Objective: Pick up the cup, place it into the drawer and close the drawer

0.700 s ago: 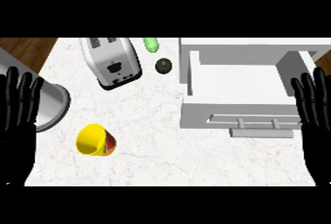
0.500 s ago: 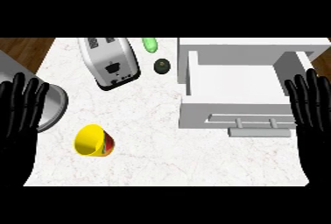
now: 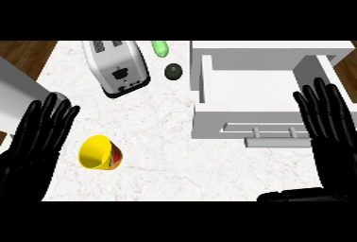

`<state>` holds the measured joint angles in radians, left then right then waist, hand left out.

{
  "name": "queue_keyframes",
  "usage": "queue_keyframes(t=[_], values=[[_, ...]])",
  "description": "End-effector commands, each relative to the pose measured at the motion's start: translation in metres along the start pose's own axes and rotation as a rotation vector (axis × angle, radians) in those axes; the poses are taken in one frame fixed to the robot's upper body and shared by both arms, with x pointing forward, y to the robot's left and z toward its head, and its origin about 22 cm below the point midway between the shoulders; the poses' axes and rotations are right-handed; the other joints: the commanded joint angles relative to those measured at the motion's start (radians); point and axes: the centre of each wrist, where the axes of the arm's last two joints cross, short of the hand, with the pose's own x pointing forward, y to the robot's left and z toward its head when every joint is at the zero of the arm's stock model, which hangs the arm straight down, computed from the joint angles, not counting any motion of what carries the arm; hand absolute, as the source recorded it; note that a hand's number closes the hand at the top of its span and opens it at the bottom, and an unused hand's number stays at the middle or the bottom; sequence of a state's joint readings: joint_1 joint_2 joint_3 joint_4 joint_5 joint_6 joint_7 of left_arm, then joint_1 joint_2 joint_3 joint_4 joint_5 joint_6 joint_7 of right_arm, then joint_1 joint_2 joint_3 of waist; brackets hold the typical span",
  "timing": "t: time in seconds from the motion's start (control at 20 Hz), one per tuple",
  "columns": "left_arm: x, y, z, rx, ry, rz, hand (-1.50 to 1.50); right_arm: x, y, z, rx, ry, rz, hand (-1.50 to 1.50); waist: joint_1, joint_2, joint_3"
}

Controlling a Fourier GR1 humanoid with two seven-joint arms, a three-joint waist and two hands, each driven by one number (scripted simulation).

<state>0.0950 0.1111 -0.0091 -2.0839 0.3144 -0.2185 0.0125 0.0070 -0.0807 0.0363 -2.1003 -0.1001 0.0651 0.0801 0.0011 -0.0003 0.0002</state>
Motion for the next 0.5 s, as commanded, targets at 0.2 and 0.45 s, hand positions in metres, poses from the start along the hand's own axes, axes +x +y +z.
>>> queue_keyframes(t=[0.2, 0.45], values=[[0.012, 0.011, -0.009, -0.020, 0.019, 0.037, -1.50, -0.008, -0.001, -0.014, 0.010, 0.021, -0.008, -1.50, 0.000, 0.000, 0.000], [-0.008, -0.002, -0.015, -0.017, 0.023, 0.041, -1.50, -0.001, -0.004, -0.035, -0.006, 0.002, -0.002, -1.50, 0.001, 0.000, 0.000]])
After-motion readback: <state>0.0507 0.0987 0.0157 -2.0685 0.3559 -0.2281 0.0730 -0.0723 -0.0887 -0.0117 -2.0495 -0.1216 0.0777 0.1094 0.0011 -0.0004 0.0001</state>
